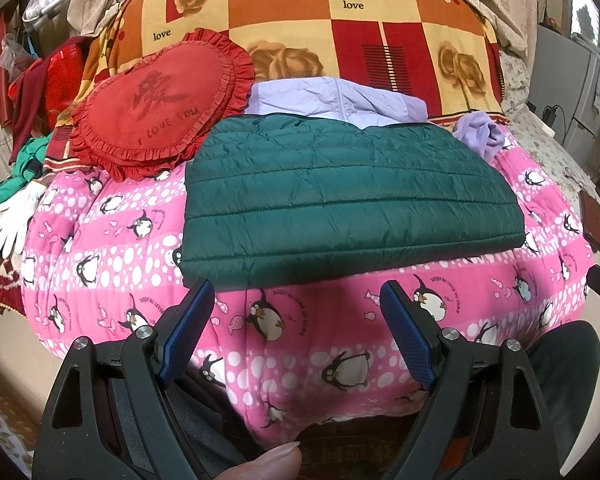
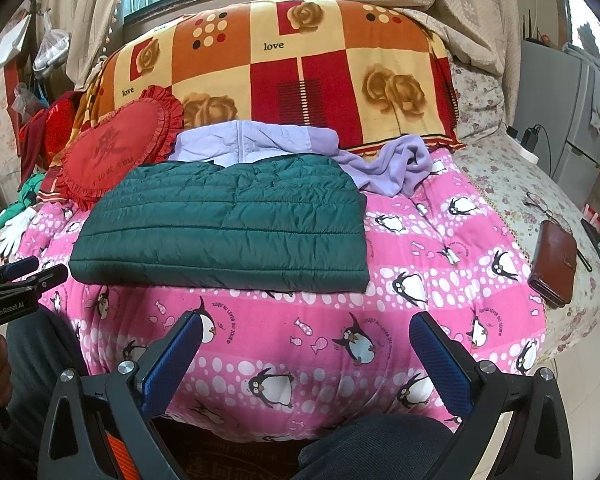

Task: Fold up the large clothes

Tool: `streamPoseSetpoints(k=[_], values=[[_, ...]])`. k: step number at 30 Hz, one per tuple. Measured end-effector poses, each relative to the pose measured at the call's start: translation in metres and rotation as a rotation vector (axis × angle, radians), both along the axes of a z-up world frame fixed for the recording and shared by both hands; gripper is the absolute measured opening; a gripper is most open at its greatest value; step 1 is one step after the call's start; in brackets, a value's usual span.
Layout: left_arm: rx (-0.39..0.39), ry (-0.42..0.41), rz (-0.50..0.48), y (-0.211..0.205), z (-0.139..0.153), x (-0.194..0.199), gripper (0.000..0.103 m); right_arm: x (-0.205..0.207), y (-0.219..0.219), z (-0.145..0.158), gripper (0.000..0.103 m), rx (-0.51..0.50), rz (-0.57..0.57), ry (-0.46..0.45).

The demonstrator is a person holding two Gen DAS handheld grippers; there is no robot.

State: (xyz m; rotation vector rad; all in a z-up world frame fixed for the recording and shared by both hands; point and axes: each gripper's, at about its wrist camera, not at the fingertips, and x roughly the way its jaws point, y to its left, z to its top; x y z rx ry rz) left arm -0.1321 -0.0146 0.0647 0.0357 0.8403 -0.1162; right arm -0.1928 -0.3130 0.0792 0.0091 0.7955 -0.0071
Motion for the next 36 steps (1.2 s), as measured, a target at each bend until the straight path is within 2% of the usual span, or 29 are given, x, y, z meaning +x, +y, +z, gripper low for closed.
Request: streamPoseSetpoints(k=[36], values=[[-0.002, -0.005, 0.005, -0.0037, 0.0007, -0.0004, 0.085, 0.0043, 0.0040, 0.0087, 0.102, -0.011, 0.004, -0.015]])
